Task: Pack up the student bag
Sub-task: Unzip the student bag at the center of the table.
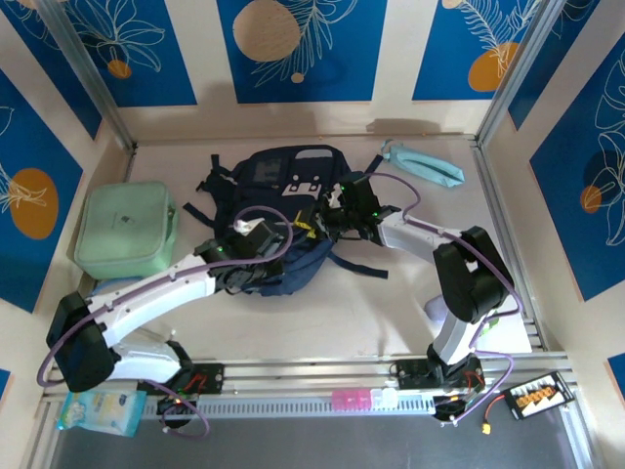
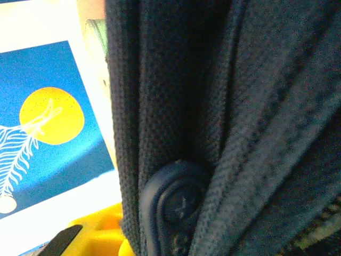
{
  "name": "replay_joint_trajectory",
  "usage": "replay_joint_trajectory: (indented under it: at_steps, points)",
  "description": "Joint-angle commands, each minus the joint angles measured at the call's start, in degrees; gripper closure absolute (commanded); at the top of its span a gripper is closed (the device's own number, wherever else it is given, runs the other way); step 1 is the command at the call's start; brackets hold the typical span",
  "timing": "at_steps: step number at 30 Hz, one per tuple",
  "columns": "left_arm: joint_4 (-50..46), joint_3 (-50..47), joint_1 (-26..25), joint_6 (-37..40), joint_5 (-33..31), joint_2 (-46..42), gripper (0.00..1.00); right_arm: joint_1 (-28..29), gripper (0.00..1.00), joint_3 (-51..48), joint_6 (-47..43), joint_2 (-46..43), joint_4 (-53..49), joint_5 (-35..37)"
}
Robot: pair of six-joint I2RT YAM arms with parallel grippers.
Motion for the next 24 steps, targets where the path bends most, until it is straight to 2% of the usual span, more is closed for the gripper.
replay_joint_trajectory:
  at_steps: [1, 6, 11, 14, 16, 20, 24]
  points:
    - [-2.79, -2.47, 2.79, 0.78, -1.14, -1.52, 1.0, -1.16, 0.89, -1.06, -0.76, -3.0, -0.88, -0.76]
    - [1.65, -5.97, 6.16, 3.57, 3.16, -2.81, 1.0, -1.89, 0.89, -1.48, -1.01, -3.6, -1.25, -0.95]
    - [6.26, -5.54, 6.85, 6.3, 7.64, -1.95, 1.0, -1.87, 0.89, -1.27, -1.0, -3.53, -1.35, -1.22]
    - [8.48, -5.11, 6.85, 7.45, 11.06, -2.31, 0.84, -1.85, 0.89, -1.27, -0.86, -3.45, -1.25, -1.32]
    - [11.64, -5.99, 6.84, 8.16, 13.98, -3.45, 0.77, -1.87, 0.89, -1.25, -0.93, -3.37, -1.11, -1.4]
    - [20.04, -10.28, 6.79, 6.41, 18.51, -5.94, 0.7, -1.87, 0.89, -1.01, -0.83, -2.97, -1.01, -1.58]
    - [23.16, -12.45, 6.83, 5.06, 19.74, -4.96, 0.69, -1.87, 0.89, -1.0, -0.44, -2.59, -0.56, -1.91]
